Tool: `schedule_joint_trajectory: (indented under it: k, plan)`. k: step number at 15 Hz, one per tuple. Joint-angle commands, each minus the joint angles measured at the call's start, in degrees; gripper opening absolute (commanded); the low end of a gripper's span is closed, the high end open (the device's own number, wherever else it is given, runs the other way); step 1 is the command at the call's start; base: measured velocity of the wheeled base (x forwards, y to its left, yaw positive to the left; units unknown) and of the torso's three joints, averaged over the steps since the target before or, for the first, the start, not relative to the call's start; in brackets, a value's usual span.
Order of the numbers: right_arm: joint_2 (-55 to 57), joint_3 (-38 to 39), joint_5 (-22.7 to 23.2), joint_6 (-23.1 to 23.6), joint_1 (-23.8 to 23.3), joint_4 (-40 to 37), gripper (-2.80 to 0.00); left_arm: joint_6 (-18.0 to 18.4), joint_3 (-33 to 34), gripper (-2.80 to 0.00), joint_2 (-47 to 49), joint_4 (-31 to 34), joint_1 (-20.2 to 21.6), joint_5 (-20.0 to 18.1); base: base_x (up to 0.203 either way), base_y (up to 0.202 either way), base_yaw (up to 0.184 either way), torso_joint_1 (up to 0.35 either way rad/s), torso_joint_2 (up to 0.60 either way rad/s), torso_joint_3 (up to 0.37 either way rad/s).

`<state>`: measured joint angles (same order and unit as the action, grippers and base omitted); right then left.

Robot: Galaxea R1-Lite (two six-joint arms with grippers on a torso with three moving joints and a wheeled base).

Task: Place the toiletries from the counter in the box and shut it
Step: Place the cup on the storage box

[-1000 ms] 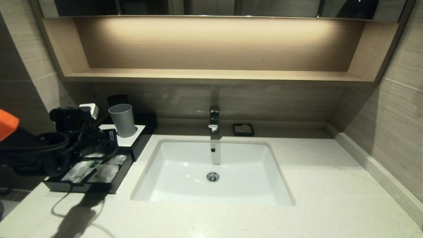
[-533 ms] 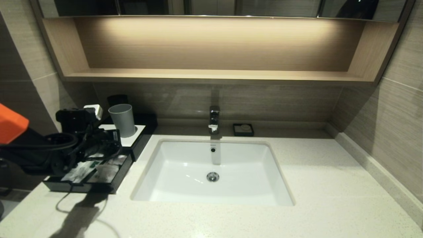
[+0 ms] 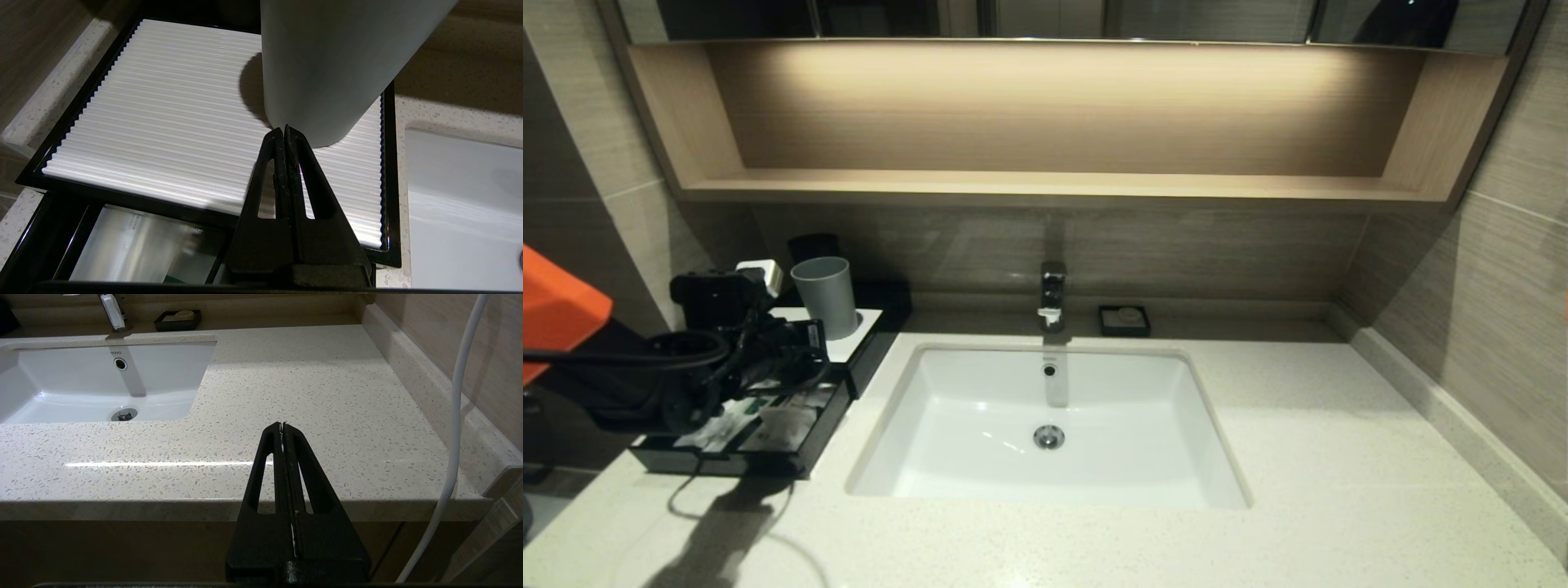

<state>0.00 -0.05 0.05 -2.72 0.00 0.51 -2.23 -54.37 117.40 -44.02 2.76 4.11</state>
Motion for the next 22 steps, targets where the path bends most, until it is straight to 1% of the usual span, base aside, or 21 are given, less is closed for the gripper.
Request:
schedule_joint_trajectory:
  k: [1,9,18,22]
  plan:
    - [0.1,0.0,0.0,0.0,0.0,0.0,-2.8,-0.1,-1.1,-2.8,1.1,-0.4,0.1,0.0,0.0,0.0,0.0,0.0,0.0,0.0]
    - [0.1,0.0,0.0,0.0,0.0,0.0,-2.8,-0.1,-2.5,-2.8,2.5,-0.7,0.0,-0.1,0.0,0.0,0.0,0.0,0.0,0.0]
    - [0.1,0.0,0.0,0.0,0.0,0.0,-2.8,-0.1,-6.3,-2.8,5.0,-0.8,-0.4,-0.1,0.0,0.0,0.0,0.0,0.0,0.0]
    - [0.1,0.0,0.0,0.0,0.0,0.0,-2.8,-0.1,-6.9,-2.8,5.6,-1.1,-0.4,0.1,0.0,0.0,0.0,0.0,0.0,0.0]
